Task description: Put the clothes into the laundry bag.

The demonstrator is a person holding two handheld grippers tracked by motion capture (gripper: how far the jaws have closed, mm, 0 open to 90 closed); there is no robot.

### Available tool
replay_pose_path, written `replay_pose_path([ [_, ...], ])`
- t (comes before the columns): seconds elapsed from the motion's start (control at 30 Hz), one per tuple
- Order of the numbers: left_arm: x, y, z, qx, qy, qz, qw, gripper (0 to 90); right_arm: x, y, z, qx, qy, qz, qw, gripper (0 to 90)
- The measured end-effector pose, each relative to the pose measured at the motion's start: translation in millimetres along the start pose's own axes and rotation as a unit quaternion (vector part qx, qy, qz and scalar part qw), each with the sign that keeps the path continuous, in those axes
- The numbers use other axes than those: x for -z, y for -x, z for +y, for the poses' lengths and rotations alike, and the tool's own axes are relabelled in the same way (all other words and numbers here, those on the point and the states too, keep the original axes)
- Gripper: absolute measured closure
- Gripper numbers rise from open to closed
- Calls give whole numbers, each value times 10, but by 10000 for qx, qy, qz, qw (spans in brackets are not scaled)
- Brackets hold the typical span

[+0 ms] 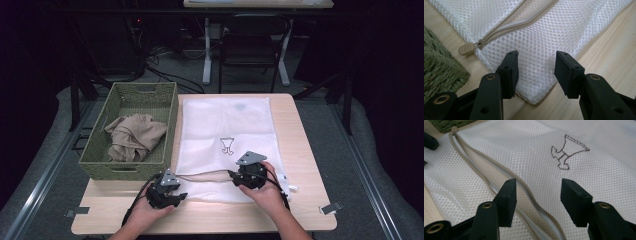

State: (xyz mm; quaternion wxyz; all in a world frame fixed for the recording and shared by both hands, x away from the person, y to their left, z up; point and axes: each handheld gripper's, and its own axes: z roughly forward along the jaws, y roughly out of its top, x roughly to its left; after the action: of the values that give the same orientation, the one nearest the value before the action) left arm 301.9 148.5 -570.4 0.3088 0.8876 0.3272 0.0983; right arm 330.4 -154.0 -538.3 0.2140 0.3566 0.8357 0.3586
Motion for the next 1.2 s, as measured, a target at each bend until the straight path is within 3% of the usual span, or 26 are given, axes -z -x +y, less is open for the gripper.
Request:
replay_pose_path([
  [0.27, 3, -3, 3, -12, -31, -32, 10000, 534, -122, 3, -101, -21, -154, 8, 9999, 541],
  [0.93, -3, -4, 4, -16, -16, -22, 10000, 532, -314, 21, -139, -129, -134, -19, 9998, 590],
  [1.2, -2, -6, 6, -23, -32, -36, 10000, 531, -356, 1, -134, -80, -172, -108, 9998, 653],
])
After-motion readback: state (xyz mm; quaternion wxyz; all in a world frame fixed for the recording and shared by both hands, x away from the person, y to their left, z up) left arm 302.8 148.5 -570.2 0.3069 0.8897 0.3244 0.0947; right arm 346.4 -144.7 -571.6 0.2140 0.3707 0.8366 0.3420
